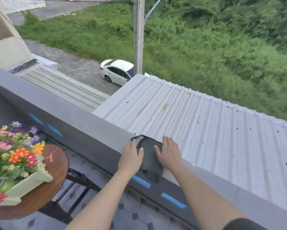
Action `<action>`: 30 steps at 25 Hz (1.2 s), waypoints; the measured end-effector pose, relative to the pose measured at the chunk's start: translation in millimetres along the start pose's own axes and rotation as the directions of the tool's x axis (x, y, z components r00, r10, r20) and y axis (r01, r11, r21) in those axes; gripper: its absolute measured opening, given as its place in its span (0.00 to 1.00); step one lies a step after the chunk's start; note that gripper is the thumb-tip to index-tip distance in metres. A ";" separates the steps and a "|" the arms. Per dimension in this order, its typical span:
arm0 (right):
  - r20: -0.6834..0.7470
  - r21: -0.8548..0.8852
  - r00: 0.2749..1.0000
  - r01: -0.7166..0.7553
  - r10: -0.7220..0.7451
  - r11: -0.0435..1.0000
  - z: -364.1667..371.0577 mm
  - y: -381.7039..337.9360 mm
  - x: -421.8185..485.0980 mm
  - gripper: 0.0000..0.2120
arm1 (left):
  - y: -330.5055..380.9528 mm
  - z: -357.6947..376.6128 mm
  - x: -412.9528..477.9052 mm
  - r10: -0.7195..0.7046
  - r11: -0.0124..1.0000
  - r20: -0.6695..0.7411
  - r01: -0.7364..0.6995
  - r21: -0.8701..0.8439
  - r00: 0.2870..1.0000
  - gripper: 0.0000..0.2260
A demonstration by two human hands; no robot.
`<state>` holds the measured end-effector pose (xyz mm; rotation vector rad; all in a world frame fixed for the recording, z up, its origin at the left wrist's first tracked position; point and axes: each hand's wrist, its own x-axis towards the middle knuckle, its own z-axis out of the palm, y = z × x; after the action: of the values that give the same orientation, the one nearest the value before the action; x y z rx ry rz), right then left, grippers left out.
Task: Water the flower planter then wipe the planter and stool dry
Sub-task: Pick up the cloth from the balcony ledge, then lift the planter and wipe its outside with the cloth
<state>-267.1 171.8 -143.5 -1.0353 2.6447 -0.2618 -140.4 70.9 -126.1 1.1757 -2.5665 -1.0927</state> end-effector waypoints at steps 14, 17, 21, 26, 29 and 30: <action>-0.044 0.245 0.997 0.067 -0.058 0.967 2.8 12.0 12.0 0.13 | 14.6 17.9 20.8 -0.170 0.983 0.102 0.162 0.086 0.980 0.13; -0.131 0.280 0.978 0.194 -0.163 0.940 -15.7 -1.3 1.9 0.12 | 2.9 -7.2 11.0 -0.118 0.978 0.155 0.141 -0.151 0.981 0.13; -0.221 0.298 0.899 0.432 -0.379 0.851 -33.6 -47.9 -10.0 0.10 | -23.0 -57.0 -23.2 -0.221 0.695 0.294 0.362 -0.622 0.930 0.20; -0.227 0.278 0.774 0.633 -0.591 0.722 -16.1 -146.2 -47.0 0.16 | -84.5 -121.9 -88.6 -0.343 0.405 0.370 0.492 -0.771 0.863 0.12; -0.179 0.305 0.758 0.649 -0.628 0.697 16.1 -201.5 -83.8 0.13 | -135.2 -145.8 -139.7 -0.362 0.324 0.316 0.437 -0.839 0.877 0.09; -0.148 0.328 0.756 0.646 -0.638 0.690 30.2 -218.8 -97.9 0.12 | -155.9 -152.2 -157.3 -0.380 0.292 0.275 0.397 -0.870 0.883 0.09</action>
<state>-50.1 78.3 -93.2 -1.7838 2.0127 -0.8738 121.8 26.0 -87.8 1.3758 -1.1147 -2.1863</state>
